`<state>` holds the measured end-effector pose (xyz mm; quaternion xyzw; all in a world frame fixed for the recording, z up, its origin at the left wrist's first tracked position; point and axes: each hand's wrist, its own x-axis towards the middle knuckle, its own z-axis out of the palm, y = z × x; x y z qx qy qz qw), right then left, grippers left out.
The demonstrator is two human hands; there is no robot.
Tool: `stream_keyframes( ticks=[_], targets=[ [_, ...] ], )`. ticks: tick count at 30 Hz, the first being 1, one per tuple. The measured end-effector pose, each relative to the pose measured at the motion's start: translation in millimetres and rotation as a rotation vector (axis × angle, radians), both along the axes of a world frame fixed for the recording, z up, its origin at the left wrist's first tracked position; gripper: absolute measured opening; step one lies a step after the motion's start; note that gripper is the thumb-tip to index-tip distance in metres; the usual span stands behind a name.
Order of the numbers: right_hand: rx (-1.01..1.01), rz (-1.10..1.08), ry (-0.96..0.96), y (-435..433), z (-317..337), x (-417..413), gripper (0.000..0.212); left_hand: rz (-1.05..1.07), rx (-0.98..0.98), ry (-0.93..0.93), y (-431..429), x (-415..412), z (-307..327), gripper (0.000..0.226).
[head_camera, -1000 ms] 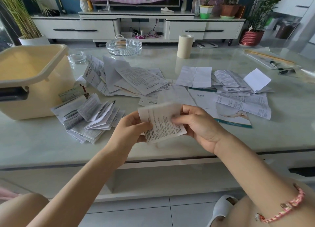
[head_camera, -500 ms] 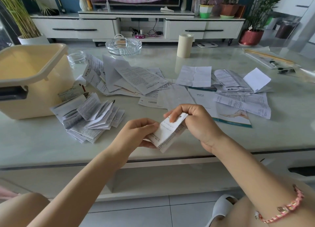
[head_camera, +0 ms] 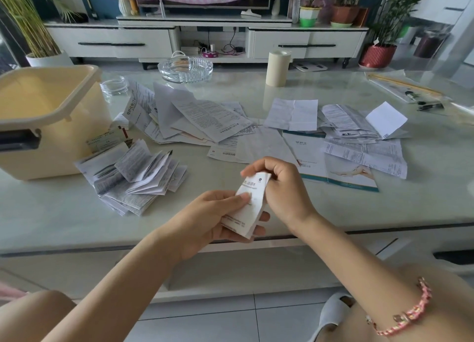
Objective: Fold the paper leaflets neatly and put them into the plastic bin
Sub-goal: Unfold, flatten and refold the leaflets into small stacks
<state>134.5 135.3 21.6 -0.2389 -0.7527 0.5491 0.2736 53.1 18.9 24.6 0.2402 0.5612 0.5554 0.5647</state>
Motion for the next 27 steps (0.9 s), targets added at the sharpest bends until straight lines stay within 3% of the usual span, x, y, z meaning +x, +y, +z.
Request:
stream_keyframes(
  ticks=[2,6,10,14,18,20,23,27],
  targets=[
    [-0.089,-0.032,0.008,0,2,-2,0.019,0.091,0.026,0.101,-1,-1,-2,0.025],
    [-0.307,0.137,-0.095,4,6,1,0.039,0.248,0.095,0.17,-1,-3,-5,0.027],
    [-0.19,0.2,-0.158,-6,1,0,0.022,0.302,0.094,0.178,1,-2,-6,0.028],
    [-0.185,0.117,-0.074,-9,0,-3,0.015,0.304,0.055,0.13,3,-2,-6,0.044],
    [-0.027,0.013,-0.014,-5,-2,-6,0.042,0.214,-0.021,0.061,5,-6,-6,0.064],
    [0.052,-0.006,0.01,-5,-4,-8,0.05,0.216,-0.027,0.091,4,-5,-6,0.053],
    [0.131,0.009,0.011,-7,-3,-10,0.043,0.278,0.031,0.166,3,-3,-7,0.033],
    [-0.068,0.118,0.025,-9,3,-10,0.043,0.402,0.074,0.27,4,-5,-10,0.025]
  ],
)
